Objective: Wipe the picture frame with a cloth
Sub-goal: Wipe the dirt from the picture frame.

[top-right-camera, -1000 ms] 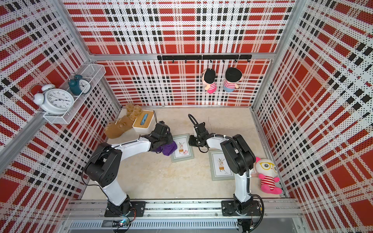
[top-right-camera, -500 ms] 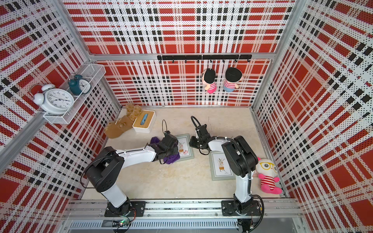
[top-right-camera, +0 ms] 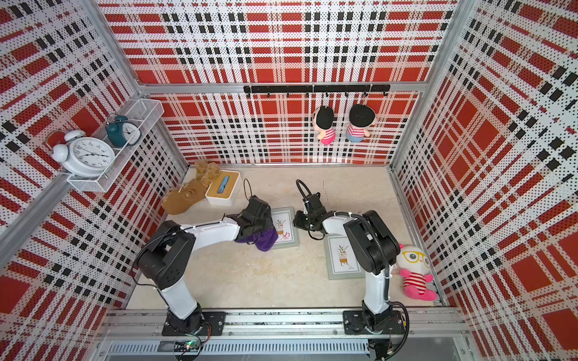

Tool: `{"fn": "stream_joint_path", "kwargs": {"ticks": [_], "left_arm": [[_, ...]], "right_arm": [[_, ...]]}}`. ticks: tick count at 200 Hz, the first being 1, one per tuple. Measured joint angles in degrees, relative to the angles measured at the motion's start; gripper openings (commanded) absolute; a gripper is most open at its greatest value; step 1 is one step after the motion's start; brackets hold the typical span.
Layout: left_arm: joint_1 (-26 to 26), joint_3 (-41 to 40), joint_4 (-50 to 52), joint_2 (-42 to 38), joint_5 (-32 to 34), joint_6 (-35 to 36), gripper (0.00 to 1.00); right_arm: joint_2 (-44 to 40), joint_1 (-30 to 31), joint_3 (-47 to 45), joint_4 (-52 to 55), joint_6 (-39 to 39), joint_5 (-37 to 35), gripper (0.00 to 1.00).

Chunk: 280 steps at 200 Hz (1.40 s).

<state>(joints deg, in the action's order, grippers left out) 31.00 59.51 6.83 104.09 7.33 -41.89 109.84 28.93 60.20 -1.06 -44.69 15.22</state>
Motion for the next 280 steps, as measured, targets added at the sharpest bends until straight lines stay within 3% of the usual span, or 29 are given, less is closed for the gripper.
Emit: {"fn": "stream_joint_path", "kwargs": {"ticks": [21, 41, 99, 128, 154, 194, 216, 241, 280], "left_arm": [[-2.8, 5.4, -0.1, 4.3, -1.4, 2.6, 0.00], [-3.2, 5.2, -0.5, 4.6, -2.1, 3.7, 0.00], [4.3, -12.1, -4.7, -7.9, -2.4, 1.6, 0.00], [6.1, -14.6, -4.7, -10.3, -2.1, 0.0, 0.00], [3.0, -9.5, -2.0, -7.2, -4.2, 1.4, 0.00], [-4.2, 9.9, 3.6, 7.2, -6.3, 7.5, 0.00], [-5.3, 14.1, 4.9, 10.1, -6.6, 9.2, 0.00], [-3.8, 9.3, 2.9, 7.6, -5.1, 9.2, 0.00], [3.3, -8.4, -0.1, -6.0, -3.6, 4.5, 0.00]], "right_arm": [[0.1, 0.0, 0.0, -0.1, 0.0, 0.1, 0.14], [0.1, 0.0, 0.0, -0.1, 0.0, 0.0, 0.14], [0.1, 0.2, 0.0, -0.1, 0.0, 0.0, 0.14], [0.1, 0.2, 0.0, -0.1, 0.0, -0.1, 0.15], [0.1, 0.2, 0.0, 0.0, 0.1, -0.3, 0.15], [0.1, 0.2, 0.1, 0.0, 0.5, -0.7, 0.14], [0.2, 0.4, 0.1, -0.2, 0.5, -1.1, 0.14], [0.2, 0.6, 0.1, -0.5, 0.5, -1.3, 0.13], [0.2, 0.6, 0.0, -0.6, 0.4, -1.5, 0.13]]}}
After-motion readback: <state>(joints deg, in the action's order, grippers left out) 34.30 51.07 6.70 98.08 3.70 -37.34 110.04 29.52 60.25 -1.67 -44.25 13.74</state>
